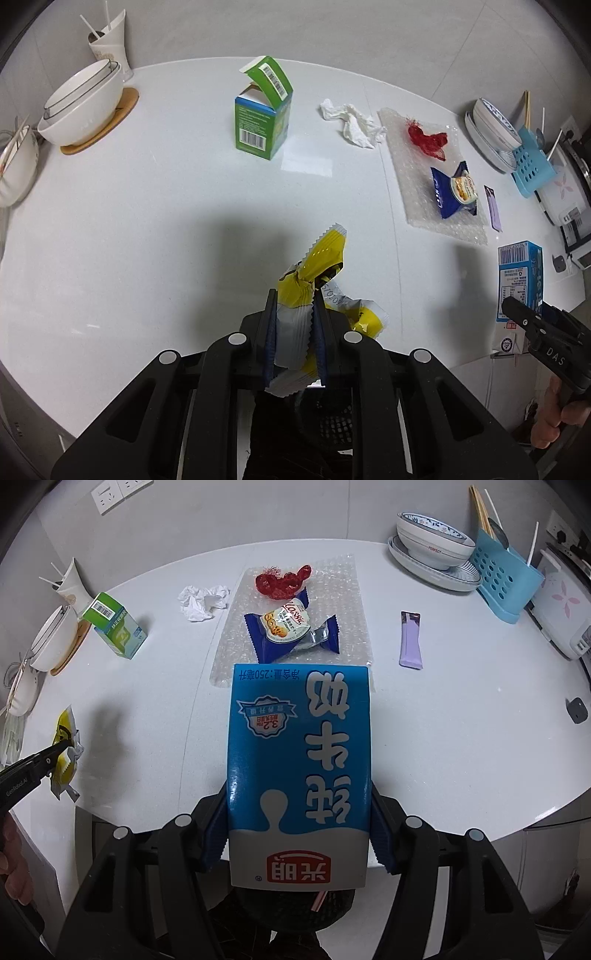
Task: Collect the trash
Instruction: 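Lift the yellow wrapper with the left tool while the right tool lifts the milk carton, then carry the wrapper and milk carton down over the trash bin with both tools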
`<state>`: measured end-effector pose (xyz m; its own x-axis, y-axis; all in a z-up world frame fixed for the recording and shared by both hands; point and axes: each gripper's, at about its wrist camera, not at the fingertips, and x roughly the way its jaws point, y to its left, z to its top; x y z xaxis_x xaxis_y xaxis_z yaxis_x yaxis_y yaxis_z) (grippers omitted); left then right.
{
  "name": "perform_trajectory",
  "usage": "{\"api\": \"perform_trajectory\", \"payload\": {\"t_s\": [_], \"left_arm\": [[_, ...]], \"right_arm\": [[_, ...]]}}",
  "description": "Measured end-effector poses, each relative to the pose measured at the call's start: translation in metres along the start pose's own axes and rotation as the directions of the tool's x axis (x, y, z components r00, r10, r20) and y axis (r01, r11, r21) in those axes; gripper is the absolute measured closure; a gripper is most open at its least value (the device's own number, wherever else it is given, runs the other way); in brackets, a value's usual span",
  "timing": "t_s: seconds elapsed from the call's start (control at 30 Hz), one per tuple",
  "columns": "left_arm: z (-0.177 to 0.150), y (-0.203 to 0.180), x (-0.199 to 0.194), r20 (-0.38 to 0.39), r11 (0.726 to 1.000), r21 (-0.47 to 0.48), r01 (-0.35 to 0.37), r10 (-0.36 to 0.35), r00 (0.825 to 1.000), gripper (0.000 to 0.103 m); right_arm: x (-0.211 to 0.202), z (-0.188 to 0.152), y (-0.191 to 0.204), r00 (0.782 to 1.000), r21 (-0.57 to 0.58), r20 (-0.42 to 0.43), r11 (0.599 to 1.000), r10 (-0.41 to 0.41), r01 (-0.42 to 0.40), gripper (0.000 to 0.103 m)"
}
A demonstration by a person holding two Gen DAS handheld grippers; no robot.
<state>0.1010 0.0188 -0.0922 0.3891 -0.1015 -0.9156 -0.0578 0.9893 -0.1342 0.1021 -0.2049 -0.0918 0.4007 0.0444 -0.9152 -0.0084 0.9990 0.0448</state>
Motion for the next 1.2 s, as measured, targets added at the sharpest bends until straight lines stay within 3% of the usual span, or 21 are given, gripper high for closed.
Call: {"api": "perform_trajectory", "payload": {"t_s": [0.57, 1.2], "left_arm": [[-0.050, -0.040, -0.024, 0.010, 0.999, 0.033, 0.022, -0.023, 1.000, 0.087], [-0.128, -0.081, -0.043, 0.004, 0.996, 0.080, 0.050, -0.051, 0.999, 0.087]], "right_arm": [[-0.033, -0.039, -0.021, 0.998, -0.021, 0.068, 1.000, -0.003, 0.005, 0.043], [-0.057, -0.106, -0.040, 0.996, -0.051, 0.081, 0.998, 0.028, -0.024, 0.043]]}}
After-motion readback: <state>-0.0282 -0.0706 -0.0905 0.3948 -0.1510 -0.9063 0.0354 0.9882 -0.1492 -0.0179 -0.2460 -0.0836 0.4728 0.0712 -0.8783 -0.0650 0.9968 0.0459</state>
